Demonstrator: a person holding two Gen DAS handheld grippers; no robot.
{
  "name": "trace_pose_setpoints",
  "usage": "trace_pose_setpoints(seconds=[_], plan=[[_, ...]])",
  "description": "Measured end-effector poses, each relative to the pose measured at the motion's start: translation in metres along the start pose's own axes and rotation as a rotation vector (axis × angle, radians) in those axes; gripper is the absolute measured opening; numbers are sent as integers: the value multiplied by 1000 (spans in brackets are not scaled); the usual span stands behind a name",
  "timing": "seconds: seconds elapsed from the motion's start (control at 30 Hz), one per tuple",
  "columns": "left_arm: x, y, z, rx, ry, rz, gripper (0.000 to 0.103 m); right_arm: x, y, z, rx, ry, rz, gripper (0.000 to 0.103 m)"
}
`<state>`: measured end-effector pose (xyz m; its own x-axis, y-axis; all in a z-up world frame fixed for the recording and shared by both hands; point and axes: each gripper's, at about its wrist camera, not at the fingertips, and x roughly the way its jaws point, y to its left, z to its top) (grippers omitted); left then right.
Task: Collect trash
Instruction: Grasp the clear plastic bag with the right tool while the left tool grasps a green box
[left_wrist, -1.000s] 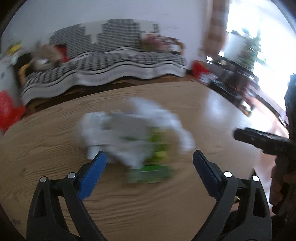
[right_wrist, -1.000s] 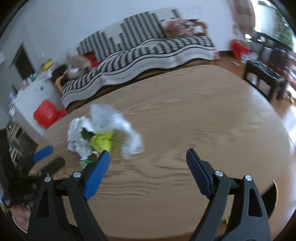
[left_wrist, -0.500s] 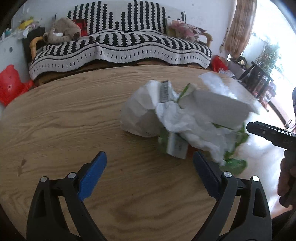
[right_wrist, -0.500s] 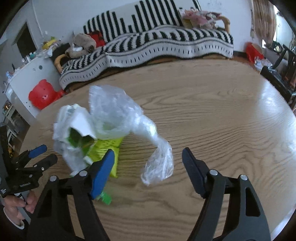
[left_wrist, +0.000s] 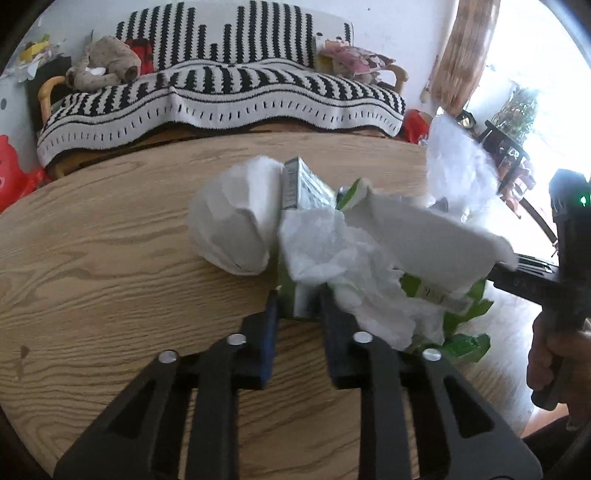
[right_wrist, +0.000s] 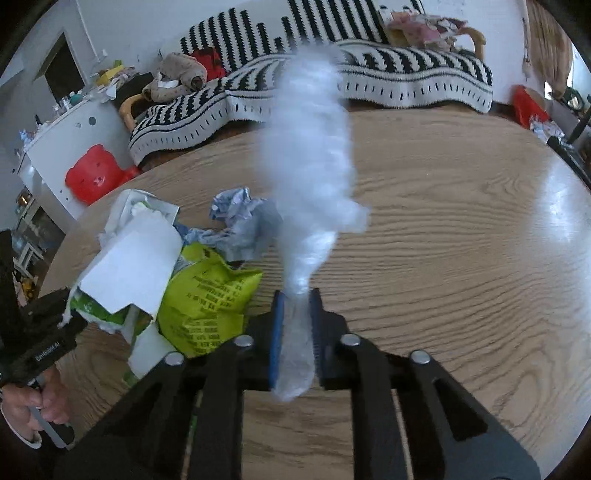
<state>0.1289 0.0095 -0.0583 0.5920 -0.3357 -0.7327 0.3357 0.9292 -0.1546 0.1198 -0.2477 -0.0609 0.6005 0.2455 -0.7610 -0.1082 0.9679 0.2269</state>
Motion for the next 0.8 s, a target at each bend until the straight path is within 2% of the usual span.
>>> trace_pose_setpoints(seconds=[0.07, 0.23, 0.37, 0.6, 0.8], plan=[[-9, 2, 5, -21, -9, 20, 12, -9, 1, 0, 0, -23, 0, 8], [-45, 3, 17, -52, -87, 58, 11, -48, -6, 2, 43, -105, 28, 6], [-72, -2, 24, -56, -143, 87, 11, -69, -8, -3, 43, -133, 27, 5], [-81, -36, 26, -28, -138, 48, 11, -102, -20, -23, 53, -134, -11, 5], [-78, -97, 27, 43, -130, -21, 11, -148, -45, -45, 55, -144, -98, 5]])
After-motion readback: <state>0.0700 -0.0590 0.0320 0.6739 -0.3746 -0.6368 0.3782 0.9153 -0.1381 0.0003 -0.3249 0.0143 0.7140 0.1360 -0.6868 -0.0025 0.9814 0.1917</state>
